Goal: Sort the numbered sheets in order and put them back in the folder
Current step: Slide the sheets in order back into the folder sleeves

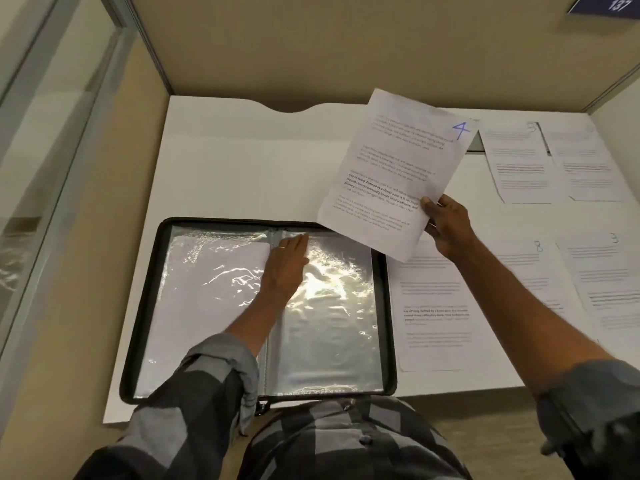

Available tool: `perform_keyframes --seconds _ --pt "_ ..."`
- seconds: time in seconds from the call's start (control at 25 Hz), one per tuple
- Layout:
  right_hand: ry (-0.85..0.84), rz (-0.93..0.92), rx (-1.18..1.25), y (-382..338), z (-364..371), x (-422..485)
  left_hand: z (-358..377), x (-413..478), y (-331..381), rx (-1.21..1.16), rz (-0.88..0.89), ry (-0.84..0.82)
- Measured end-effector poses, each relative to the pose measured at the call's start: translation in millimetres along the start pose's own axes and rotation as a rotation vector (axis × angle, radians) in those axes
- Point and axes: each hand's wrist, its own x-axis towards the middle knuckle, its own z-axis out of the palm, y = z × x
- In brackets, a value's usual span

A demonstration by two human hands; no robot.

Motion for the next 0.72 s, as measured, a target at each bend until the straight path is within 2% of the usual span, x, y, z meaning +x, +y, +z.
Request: perform_keyframes --seconds 0.2,0.72 --pt "0.008 0.041 0.035 -1.6 13.9 32.5 -0.9 4.3 -11.9 0.04 0.008 0.125" --pt "-0.203 0.091 0.178 8.7 103.0 76.3 -51.0 50.3 -19.9 -0.298 0.074 -0.241"
